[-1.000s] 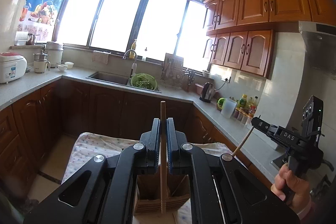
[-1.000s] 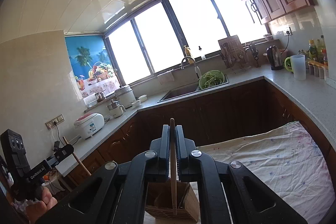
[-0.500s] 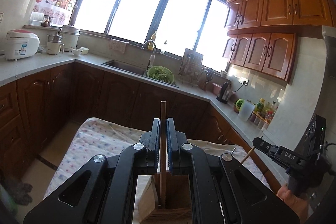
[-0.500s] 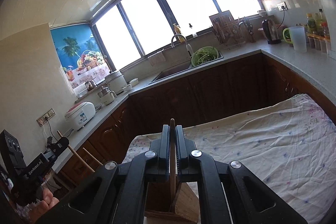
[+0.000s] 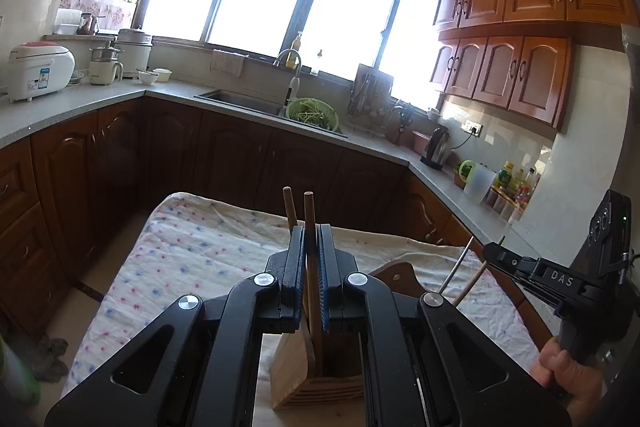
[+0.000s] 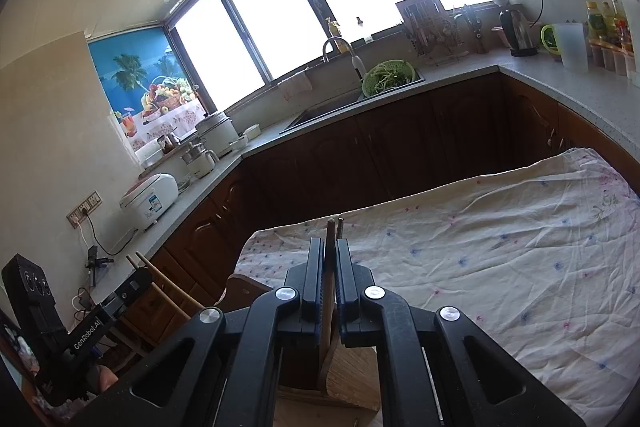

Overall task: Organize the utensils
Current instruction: 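Open both tools to release the chopsticks in the holder, then withdraw both tools from the holder back over the utensils, then close the left tool on a steel chopstick while the right tool closes on a wooden chopstick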

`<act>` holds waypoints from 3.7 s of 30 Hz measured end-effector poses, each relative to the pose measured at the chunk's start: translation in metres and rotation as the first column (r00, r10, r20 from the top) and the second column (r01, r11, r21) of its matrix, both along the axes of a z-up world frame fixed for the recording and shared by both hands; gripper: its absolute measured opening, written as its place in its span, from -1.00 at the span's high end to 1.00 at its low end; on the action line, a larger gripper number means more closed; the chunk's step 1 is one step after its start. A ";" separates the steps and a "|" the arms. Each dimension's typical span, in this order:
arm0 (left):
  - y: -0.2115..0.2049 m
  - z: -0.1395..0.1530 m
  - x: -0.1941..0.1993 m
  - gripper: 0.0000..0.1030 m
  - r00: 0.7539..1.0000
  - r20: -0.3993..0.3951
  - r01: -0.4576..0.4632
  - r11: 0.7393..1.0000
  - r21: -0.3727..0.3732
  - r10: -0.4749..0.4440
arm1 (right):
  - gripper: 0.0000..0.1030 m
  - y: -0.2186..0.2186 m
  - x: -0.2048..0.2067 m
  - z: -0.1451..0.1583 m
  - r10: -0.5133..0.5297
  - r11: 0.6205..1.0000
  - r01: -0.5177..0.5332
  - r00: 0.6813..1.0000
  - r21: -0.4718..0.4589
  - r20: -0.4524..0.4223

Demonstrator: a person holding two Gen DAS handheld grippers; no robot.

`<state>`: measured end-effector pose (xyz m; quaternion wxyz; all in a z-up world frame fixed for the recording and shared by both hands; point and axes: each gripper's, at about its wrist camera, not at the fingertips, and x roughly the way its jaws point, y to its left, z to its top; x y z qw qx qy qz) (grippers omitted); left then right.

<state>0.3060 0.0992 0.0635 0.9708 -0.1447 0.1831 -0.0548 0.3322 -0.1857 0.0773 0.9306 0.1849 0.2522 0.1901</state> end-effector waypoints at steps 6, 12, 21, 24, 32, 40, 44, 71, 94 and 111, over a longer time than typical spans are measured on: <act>-0.001 0.003 0.004 0.89 1.000 -0.014 0.000 1.000 0.009 0.000 | 0.80 0.002 0.002 0.000 -0.004 1.000 0.004 1.000 -0.004 -0.003; 0.001 0.005 0.002 0.52 0.999 -0.033 0.011 1.000 -0.009 -0.011 | -0.14 -0.003 0.000 0.001 0.002 1.000 -0.001 1.000 0.018 -0.011; -0.003 0.016 -0.038 -0.68 1.000 0.012 -0.009 1.000 -0.013 0.009 | -0.76 -0.032 -0.029 0.007 -0.029 0.996 0.027 0.999 0.083 0.029; -0.003 0.014 -0.052 -0.75 1.000 0.005 -0.010 1.000 -0.018 0.010 | -0.87 -0.041 -0.046 0.006 -0.042 0.996 0.038 0.998 0.086 0.038; -0.016 -0.006 -0.086 -0.77 0.998 -0.064 0.023 0.999 -0.022 -0.024 | -0.89 -0.061 -0.099 -0.014 -0.059 0.998 0.059 0.998 0.033 -0.002; -0.036 -0.033 -0.118 -0.77 0.986 -0.147 0.072 0.997 -0.028 -0.076 | -0.89 -0.087 -0.159 -0.034 -0.122 0.992 0.121 0.992 -0.035 -0.027; -0.047 -0.045 -0.134 -0.77 0.979 -0.182 0.091 0.996 -0.022 -0.094 | -0.89 -0.101 -0.185 -0.044 -0.166 0.985 0.165 0.985 -0.049 -0.035; -0.080 -0.098 -0.151 -0.77 0.929 -0.344 0.151 0.988 0.019 -0.135 | -0.83 -0.107 -0.217 -0.095 -0.198 0.963 0.169 0.972 -0.209 -0.124; -0.131 -0.122 -0.052 -0.35 0.836 -0.503 0.301 0.950 0.086 -0.219 | 0.05 -0.103 -0.130 -0.124 -0.135 0.966 0.066 0.955 -0.252 -0.266; -0.150 -0.152 -0.001 0.27 0.779 -0.593 0.338 0.933 0.125 -0.203 | 0.38 -0.088 -0.062 -0.159 -0.127 0.931 -0.011 0.928 -0.366 -0.350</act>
